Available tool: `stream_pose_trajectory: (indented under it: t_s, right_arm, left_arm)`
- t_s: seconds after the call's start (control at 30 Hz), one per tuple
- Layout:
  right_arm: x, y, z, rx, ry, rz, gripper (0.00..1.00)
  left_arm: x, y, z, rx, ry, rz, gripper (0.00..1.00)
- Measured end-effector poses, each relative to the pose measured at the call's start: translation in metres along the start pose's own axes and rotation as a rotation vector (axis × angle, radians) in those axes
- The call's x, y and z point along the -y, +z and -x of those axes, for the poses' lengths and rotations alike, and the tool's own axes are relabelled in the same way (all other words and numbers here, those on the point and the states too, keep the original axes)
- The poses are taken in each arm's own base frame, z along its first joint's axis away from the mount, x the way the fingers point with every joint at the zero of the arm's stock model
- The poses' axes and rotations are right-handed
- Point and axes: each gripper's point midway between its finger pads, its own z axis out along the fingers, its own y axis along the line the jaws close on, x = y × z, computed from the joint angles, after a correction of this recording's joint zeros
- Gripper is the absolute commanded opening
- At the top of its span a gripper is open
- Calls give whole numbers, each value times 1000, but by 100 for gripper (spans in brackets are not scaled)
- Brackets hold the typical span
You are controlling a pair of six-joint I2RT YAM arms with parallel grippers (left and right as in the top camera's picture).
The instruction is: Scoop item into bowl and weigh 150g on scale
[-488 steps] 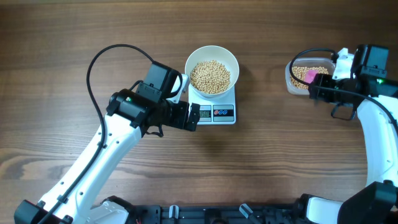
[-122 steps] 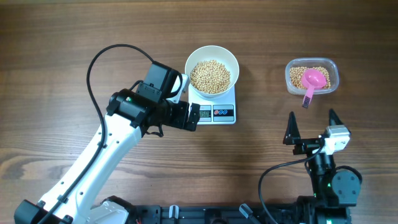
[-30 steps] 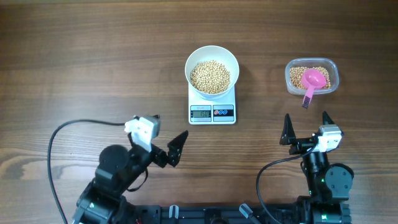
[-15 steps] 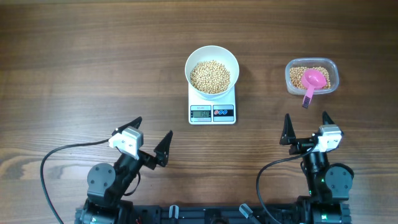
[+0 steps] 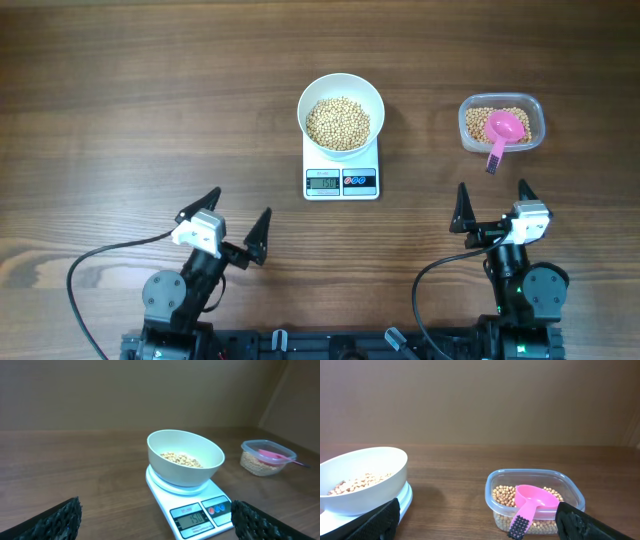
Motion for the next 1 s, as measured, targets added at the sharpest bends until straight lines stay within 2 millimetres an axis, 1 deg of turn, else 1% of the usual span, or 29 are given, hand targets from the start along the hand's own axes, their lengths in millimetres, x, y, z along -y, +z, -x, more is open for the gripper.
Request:
stream_pose_trajectory:
  t_s: [0.2, 0.4, 0.5, 1.0]
  right_arm:
    - [0, 0, 0, 0, 0, 0, 100]
    - [0, 0, 0, 0, 0, 0, 100]
    - [0, 0, 0, 0, 0, 0, 100]
    - [0, 0, 0, 0, 0, 0, 100]
  left_arm:
    - [-2, -1, 7, 33, 11, 17, 100]
    - [-3, -1, 7, 30, 10, 18, 100]
    - [-4, -1, -1, 3, 3, 24, 100]
    - [-7, -1, 0, 5, 3, 40, 100]
